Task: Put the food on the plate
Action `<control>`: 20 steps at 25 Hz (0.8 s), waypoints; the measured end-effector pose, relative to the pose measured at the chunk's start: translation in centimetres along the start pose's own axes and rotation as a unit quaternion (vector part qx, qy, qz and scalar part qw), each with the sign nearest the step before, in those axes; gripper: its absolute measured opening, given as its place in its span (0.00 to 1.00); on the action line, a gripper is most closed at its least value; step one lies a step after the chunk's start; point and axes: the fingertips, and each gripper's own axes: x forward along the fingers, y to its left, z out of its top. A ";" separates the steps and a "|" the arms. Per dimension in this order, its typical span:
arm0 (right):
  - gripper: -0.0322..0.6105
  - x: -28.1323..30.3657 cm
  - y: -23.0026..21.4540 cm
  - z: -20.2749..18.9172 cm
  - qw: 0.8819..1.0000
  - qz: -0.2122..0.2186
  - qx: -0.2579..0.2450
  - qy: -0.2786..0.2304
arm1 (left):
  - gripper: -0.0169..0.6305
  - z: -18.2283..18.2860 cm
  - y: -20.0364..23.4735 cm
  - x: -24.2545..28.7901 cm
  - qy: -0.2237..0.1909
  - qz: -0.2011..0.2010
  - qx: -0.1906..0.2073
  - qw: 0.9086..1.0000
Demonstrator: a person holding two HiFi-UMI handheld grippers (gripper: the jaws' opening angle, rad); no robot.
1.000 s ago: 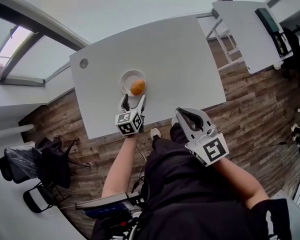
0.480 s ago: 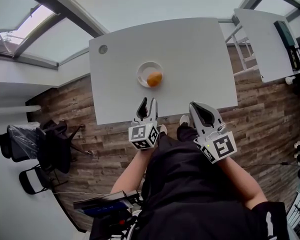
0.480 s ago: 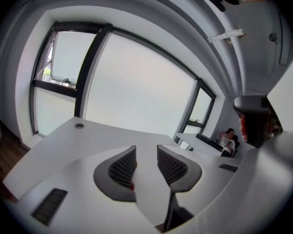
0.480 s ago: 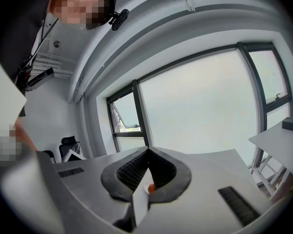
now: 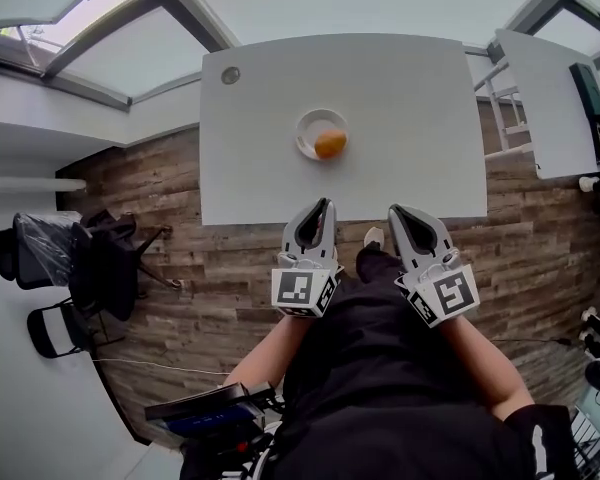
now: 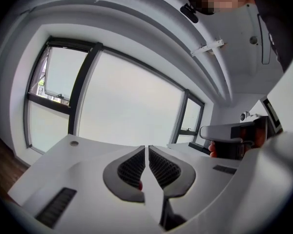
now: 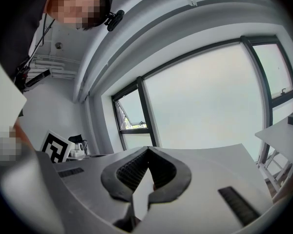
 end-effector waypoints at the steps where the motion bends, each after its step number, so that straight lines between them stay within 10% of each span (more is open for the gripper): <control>1: 0.05 0.1 0.3 0.1 1.000 0.004 -0.003 -0.001 | 0.06 0.6 -0.2 -0.3 -0.008 0.000 0.011 1.000; 20: 0.05 -0.8 3.4 3.3 0.999 0.013 -0.041 -0.027 | 0.04 5.5 -0.4 -5.8 -0.094 0.024 -0.013 0.995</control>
